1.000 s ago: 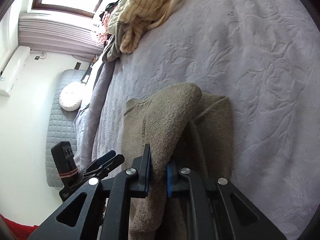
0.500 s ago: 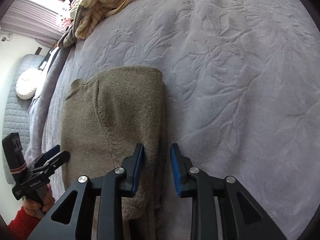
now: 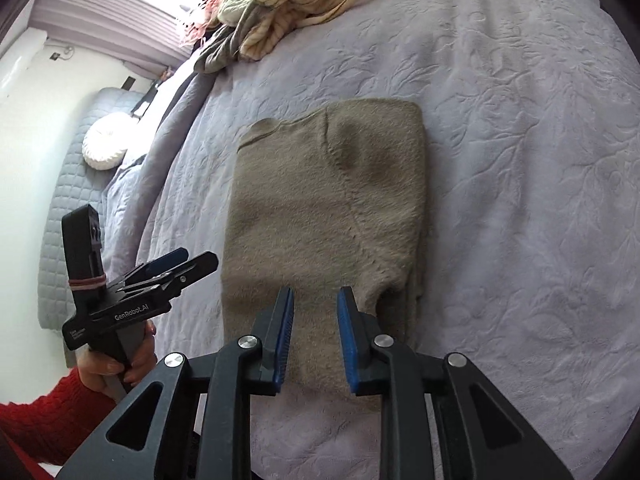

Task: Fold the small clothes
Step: 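Press the folded bundle with the right tool, then withdraw both tools, then close the right tool on the bundle's folded end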

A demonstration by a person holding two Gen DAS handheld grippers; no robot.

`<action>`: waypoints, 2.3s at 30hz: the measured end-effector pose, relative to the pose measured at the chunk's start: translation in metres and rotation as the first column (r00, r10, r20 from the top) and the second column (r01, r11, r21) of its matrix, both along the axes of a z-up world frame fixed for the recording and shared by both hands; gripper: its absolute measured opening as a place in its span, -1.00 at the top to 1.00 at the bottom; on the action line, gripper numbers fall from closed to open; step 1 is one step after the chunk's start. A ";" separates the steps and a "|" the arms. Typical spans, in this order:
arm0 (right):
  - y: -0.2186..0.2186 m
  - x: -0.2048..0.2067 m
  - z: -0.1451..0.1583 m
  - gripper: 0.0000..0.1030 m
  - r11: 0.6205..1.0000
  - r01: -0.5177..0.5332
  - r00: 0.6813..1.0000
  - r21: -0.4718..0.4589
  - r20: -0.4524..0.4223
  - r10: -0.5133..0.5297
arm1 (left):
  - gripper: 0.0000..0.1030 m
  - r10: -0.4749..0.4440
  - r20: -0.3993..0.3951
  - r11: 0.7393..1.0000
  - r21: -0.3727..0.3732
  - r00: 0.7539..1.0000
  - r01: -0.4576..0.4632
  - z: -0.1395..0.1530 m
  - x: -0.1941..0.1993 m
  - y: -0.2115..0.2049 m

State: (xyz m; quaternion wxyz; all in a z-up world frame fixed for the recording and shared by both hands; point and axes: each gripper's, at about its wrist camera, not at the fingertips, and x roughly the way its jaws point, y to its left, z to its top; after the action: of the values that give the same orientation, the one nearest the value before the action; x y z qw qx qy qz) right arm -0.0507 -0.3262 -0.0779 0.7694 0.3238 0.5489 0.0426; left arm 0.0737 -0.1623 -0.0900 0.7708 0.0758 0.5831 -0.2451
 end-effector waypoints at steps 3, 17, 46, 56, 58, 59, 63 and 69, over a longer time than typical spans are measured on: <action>0.011 -0.006 -0.021 0.54 0.999 -0.017 0.998 -0.035 -0.068 0.015 | -0.93 -0.022 -0.018 0.999 0.044 1.000 0.023 -0.019 -0.022 -0.006; 0.010 -0.047 -0.066 1.00 0.995 0.023 0.981 -0.101 -0.191 -0.042 | -0.94 0.000 -0.118 0.995 0.096 0.993 0.012 -0.061 -0.068 0.026; -0.020 -0.064 -0.043 0.76 0.982 0.180 0.953 -0.051 -0.240 -0.187 | -0.94 0.029 -0.118 0.987 0.159 0.993 -0.010 -0.015 -0.028 0.041; -0.026 -0.053 -0.040 -0.08 0.980 0.192 0.957 -0.043 -0.214 -0.197 | -0.97 0.049 -0.103 0.988 0.152 0.993 -0.033 -0.010 -0.017 0.034; -0.028 -0.051 -0.039 -0.27 0.980 0.198 0.959 -0.033 -0.200 -0.201 | -0.97 0.043 -0.109 0.989 0.147 0.993 -0.027 -0.012 -0.014 0.033; -0.029 -0.050 -0.039 -0.31 0.979 0.200 0.960 -0.027 -0.195 -0.202 | -0.97 0.042 -0.116 0.989 0.147 0.992 -0.024 -0.014 -0.010 0.030; -0.033 -0.039 -0.040 -0.31 0.982 0.188 0.965 -0.012 -0.185 -0.187 | -0.97 0.073 -0.173 0.986 0.161 0.982 -0.045 -0.027 -0.001 0.028; -0.047 -0.007 -0.040 -0.32 0.986 0.164 0.974 -0.012 -0.155 -0.164 | -0.97 0.115 -0.176 0.986 0.143 0.978 -0.091 -0.028 0.028 0.034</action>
State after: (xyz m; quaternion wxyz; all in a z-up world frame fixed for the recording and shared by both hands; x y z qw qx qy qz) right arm -0.0578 -0.3730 -0.1177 0.7251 0.3707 0.5785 -0.0461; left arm 0.1018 -0.1282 -0.1176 0.7187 0.0740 0.6699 -0.1710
